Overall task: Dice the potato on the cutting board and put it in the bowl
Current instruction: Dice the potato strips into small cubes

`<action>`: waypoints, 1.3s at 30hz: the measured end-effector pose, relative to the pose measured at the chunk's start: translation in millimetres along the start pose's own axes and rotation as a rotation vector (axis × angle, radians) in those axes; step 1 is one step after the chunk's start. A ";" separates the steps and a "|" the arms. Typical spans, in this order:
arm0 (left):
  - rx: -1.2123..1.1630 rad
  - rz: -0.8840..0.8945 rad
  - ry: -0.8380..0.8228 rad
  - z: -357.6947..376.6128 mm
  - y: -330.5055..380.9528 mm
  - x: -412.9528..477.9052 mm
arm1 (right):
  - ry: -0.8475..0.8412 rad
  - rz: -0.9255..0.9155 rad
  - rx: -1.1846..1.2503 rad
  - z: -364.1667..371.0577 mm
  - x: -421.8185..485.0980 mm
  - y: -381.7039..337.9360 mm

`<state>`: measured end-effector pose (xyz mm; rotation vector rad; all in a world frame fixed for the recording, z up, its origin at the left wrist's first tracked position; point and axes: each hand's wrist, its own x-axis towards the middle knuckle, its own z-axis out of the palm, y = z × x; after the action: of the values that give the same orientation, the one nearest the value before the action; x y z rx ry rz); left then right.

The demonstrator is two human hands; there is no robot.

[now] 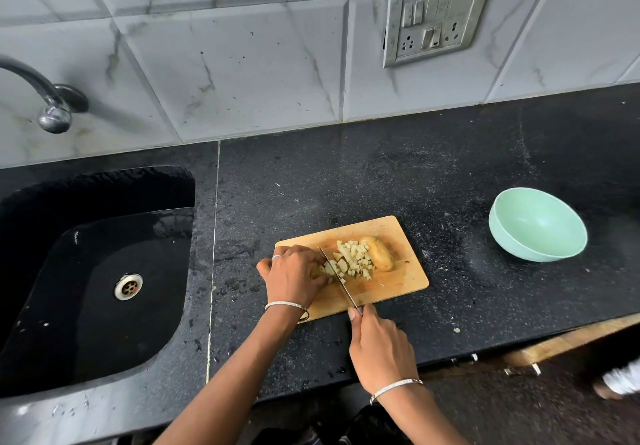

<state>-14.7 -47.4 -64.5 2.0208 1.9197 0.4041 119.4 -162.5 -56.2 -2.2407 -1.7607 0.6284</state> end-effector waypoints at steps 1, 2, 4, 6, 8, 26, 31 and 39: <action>0.000 -0.005 -0.004 -0.2 -0.2 0.5 | 0.003 -0.002 -0.004 0.7 0.3 -0.3; 0.002 -0.006 -0.007 -0.5 -0.2 1.1 | 0.008 -0.003 -0.009 1.1 0.8 -0.6; 0.015 -0.005 -0.011 -1.3 0.3 2.1 | 0.020 -0.006 -0.018 1.8 1.6 -1.0; 0.024 -0.008 -0.017 -1.7 0.8 2.8 | 0.028 -0.004 -0.023 2.6 2.6 -1.0; 0.023 -0.013 -0.019 -1.7 0.5 3.2 | 0.032 0.003 -0.026 3.8 3.4 -1.0; -0.041 -0.017 0.006 -1.5 2.9 3.7 | -0.117 0.097 -0.081 5.5 16.8 -16.9; -0.008 -0.025 0.014 -1.5 6.1 2.2 | -0.291 0.187 0.246 -9.0 35.7 3.7; -0.037 -0.010 0.009 0.9 5.0 1.8 | -0.192 0.145 0.353 -9.5 27.7 20.4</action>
<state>-9.7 -45.8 -63.3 1.9892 1.9123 0.4439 146.8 -140.2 -61.9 -2.1277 -1.4326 1.1221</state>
